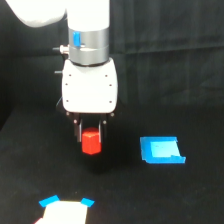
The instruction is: Pick up the red object from the table
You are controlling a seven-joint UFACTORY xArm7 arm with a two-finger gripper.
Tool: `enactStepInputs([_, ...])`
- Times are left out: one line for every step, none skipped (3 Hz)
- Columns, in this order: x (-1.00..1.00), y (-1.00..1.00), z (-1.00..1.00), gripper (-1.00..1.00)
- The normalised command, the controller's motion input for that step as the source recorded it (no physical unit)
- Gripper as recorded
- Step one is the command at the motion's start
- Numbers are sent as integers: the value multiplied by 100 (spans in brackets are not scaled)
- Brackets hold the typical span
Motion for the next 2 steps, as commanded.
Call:
enactStepInputs([100,41,100,-7])
enactStepInputs([26,23,100,-59])
